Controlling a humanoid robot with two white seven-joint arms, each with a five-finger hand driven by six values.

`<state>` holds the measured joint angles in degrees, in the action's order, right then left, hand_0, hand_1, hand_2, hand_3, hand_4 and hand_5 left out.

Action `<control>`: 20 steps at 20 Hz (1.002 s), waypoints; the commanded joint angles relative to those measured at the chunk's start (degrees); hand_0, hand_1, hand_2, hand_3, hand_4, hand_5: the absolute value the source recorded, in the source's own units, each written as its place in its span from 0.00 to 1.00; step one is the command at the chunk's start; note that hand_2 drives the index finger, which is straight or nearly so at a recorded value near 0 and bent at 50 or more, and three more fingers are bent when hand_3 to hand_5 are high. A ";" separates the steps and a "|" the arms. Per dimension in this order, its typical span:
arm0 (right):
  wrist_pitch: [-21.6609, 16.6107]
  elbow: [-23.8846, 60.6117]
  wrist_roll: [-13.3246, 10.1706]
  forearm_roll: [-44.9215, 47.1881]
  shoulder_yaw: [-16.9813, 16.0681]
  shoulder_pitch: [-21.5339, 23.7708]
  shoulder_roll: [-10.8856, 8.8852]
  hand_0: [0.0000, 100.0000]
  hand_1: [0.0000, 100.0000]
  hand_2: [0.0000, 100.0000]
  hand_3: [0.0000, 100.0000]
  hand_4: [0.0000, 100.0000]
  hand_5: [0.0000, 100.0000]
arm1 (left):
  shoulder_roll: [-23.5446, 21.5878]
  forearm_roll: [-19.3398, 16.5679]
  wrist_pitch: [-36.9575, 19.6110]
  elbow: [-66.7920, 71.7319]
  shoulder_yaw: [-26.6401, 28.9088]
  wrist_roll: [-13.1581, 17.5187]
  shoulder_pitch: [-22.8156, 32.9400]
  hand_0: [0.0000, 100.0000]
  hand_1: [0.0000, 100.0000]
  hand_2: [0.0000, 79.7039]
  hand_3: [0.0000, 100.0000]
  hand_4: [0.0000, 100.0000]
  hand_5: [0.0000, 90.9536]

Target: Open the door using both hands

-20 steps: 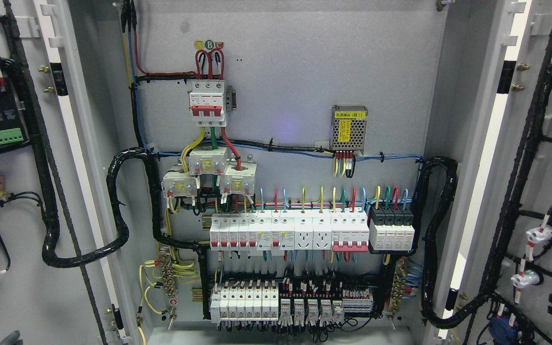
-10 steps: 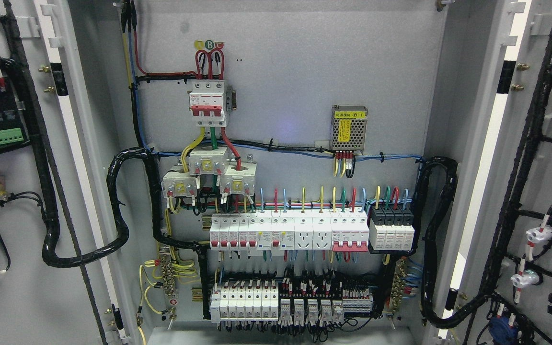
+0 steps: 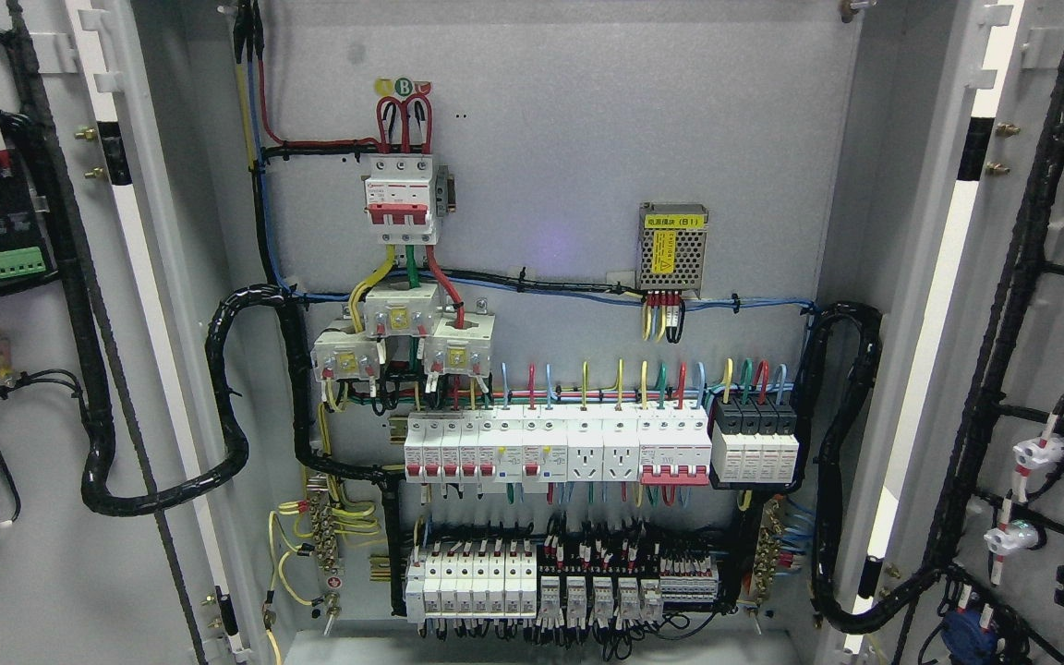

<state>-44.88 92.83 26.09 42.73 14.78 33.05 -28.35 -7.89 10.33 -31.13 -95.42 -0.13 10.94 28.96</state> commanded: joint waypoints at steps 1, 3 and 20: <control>-6.36 -19.07 0.01 -2.47 6.76 4.12 0.14 0.12 0.39 0.00 0.00 0.00 0.00 | 1.47 -0.40 6.16 11.91 -3.21 0.22 2.85 0.12 0.39 0.00 0.00 0.00 0.00; -6.36 -23.11 -0.08 -2.65 7.02 5.00 0.32 0.12 0.39 0.00 0.00 0.00 0.00 | 0.77 -0.66 6.17 14.11 -3.30 0.22 4.70 0.12 0.39 0.00 0.00 0.00 0.00; 7.08 -86.91 -0.52 -15.30 5.79 -14.31 17.62 0.12 0.39 0.00 0.00 0.00 0.00 | 0.42 -5.58 6.52 44.16 -5.85 0.92 6.21 0.12 0.39 0.00 0.00 0.00 0.00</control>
<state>-40.76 44.52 26.19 32.41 21.46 28.09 -21.42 -7.55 6.27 -24.59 -70.07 -3.60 11.79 35.99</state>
